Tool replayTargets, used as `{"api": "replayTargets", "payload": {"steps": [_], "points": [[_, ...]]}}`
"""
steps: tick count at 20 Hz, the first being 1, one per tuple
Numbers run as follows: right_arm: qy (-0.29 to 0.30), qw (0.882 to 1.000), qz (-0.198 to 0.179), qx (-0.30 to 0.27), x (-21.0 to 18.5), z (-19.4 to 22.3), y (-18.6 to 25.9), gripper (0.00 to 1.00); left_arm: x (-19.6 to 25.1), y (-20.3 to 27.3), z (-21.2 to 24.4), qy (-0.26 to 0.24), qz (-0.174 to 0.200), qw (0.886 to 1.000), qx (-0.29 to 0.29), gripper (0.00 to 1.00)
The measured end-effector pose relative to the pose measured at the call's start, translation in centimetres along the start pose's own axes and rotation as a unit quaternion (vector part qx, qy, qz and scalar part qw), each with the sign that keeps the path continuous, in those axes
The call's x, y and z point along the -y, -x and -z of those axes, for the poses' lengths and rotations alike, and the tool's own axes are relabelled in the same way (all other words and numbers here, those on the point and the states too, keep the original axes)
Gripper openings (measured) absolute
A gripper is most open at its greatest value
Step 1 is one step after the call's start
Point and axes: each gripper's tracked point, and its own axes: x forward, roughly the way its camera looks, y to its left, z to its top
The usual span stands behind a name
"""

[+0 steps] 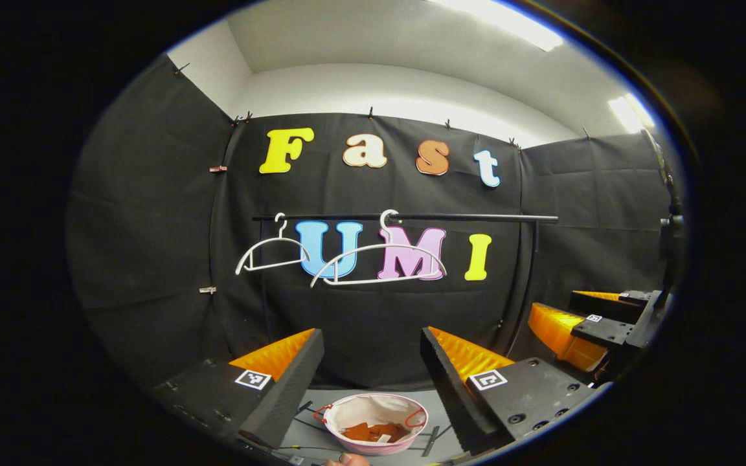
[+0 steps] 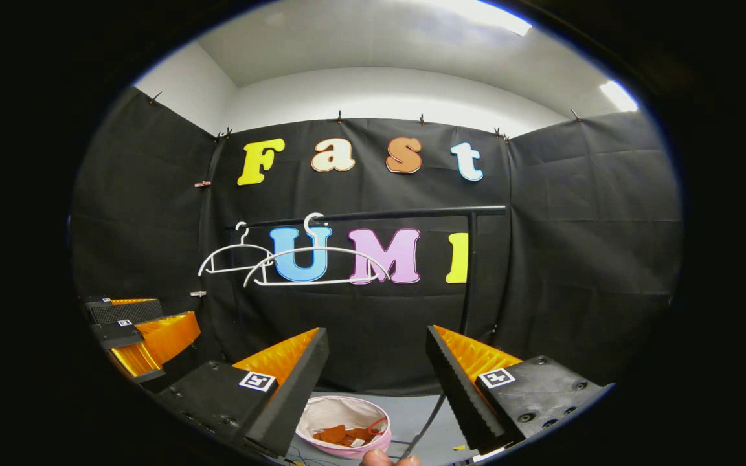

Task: Grasp the clothes on the hanger with both hands and then place them into the laundry hamper below.

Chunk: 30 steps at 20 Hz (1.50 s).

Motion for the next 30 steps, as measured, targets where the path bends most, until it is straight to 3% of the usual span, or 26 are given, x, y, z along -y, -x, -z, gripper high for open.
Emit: {"api": "replayTargets", "payload": {"steps": [19, 23, 24, 30], "points": [[0.006, 1.0, 0.012, -0.004, 0.8, 0.5, -0.8, 0.98, 1.3, -1.3, 0.6, 0.001, 0.02, 1.0, -0.004, 0.92], [0.007, 1.0, 0.016, -0.004, 1.0, 0.5, -0.8, 0.98, 1.4, -1.4, 0.7, 0.001, 0.024, 1.0, -0.004, 0.95], [0.008, 1.0, 0.016, -0.003, 1.1, 0.4, -0.9, 0.94, 1.5, -1.4, 0.7, 0.002, 0.025, 1.0, -0.004, 0.95], [0.009, 1.0, 0.017, -0.001, 1.2, 0.4, -0.9, 0.98, 1.5, -1.7, 0.2, 0.002, 0.026, 1.0, 0.0, 0.95]]}}
